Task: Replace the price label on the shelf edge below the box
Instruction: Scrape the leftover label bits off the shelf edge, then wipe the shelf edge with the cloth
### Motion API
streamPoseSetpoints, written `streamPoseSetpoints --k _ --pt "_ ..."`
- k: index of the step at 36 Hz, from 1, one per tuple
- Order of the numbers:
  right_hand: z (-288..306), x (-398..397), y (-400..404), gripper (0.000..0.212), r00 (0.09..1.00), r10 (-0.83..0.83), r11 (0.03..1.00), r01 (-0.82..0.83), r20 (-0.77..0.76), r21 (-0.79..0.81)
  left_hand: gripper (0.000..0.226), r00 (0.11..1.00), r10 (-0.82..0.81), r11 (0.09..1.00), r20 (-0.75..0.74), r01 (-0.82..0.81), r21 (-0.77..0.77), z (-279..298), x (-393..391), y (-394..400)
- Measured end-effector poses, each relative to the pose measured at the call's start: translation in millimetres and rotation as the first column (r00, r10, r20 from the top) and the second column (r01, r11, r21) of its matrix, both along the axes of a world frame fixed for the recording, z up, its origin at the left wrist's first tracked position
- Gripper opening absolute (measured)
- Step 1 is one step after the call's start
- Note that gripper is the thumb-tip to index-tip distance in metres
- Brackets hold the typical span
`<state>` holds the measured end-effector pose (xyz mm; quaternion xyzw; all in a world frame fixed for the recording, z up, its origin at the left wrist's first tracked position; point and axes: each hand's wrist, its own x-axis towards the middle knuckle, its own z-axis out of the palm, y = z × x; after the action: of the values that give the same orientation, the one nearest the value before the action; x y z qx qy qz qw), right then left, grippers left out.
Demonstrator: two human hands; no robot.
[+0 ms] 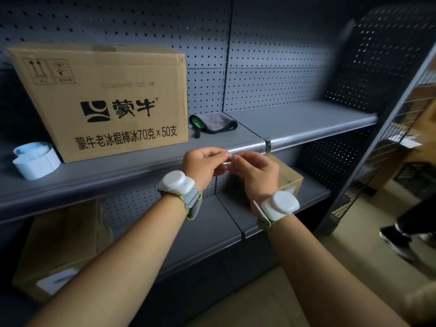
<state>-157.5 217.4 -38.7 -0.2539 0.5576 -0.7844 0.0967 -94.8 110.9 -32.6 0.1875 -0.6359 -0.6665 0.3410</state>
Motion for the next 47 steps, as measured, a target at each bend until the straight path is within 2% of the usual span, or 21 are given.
streamPoseSetpoints --k 3,6,10,14,16,19,22,24,27,30,32,34,39,43,45,47 --pt "1 -11 2 0.001 0.999 -0.025 1.0 0.026 -0.048 0.017 0.004 1.0 0.003 1.0 -0.02 -0.003 0.027 6 -11 4" --pt "3 -26 -1 0.008 0.993 -0.061 0.996 0.067 -0.103 0.051 0.008 1.0 0.011 0.999 -0.007 -0.011 0.031 11 -24 3" --pt "7 -61 -15 0.014 0.998 -0.063 0.998 0.063 0.012 -0.009 0.01 1.0 0.002 1.0 0.014 -0.002 0.015 17 -52 -4" --pt "13 -89 -26 0.023 0.999 -0.041 0.999 0.041 0.026 -0.004 0.003 0.995 0.057 0.989 0.076 -0.046 -0.143 20 -76 -16" --pt "19 -118 -33 0.024 0.999 -0.029 1.0 0.029 0.026 0.008 0.009 0.987 0.105 0.955 0.121 -0.066 -0.288 22 -100 -24" --pt "30 -155 -40 0.018 0.999 -0.041 0.993 0.042 -0.013 0.111 0.015 0.966 0.147 0.886 0.211 -0.033 -0.463 25 -127 -31" --pt "42 -197 -44 0.009 0.997 -0.057 0.967 0.069 -0.058 0.246 0.019 0.955 0.186 0.883 0.23 -0.06 -0.465 29 -155 -43" --pt "48 -223 -45 0.016 0.994 -0.033 0.923 0.069 -0.101 0.378 0.023 0.952 0.215 0.894 0.218 -0.102 -0.437 30 -168 -54" --pt "54 -260 -47 0.014 0.984 0.032 0.792 0.082 -0.176 0.604 0.024 0.927 0.289 0.892 0.239 -0.17 -0.42 33 -183 -73" --pt "56 -284 -51 0.013 0.96 0.132 0.632 0.11 -0.247 0.767 0.027 0.898 0.345 0.891 0.271 -0.224 -0.394 35 -197 -93" --pt "57 -297 -51 0.016 0.924 0.22 0.532 0.155 -0.313 0.832 0.028 0.872 0.393 0.875 0.291 -0.258 -0.409 36 -208 -104" --pt "56 -299 -53 0.013 0.896 0.283 0.494 0.17 -0.343 0.852 0.031 0.832 0.434 0.852 0.345 -0.254 -0.458 37 -210 -116" --pt "49 -304 -63 0.017 0.832 0.38 0.469 0.204 -0.404 0.859 0.037 0.694 0.57 0.777 0.44 -0.281 -0.563 32 -216 -136" --pt "48 -309 -68 0.023 0.791 0.425 0.468 0.224 -0.44 0.855 0.043 0.616 0.586 0.778 0.526 -0.247 -0.578 29 -216 -154" --pt "49 -311 -68 0.03 0.781 0.44 0.464 0.225 -0.443 0.857 0.046 0.546 0.622 0.757 0.561 -0.236 -0.609 28 -217 -161" --pt "52 -313 -68 0.026 0.78 0.423 0.482 0.237 -0.461 0.844 0.047 0.482 0.639 0.748 0.6 -0.206 -0.631 28 -215 -165"
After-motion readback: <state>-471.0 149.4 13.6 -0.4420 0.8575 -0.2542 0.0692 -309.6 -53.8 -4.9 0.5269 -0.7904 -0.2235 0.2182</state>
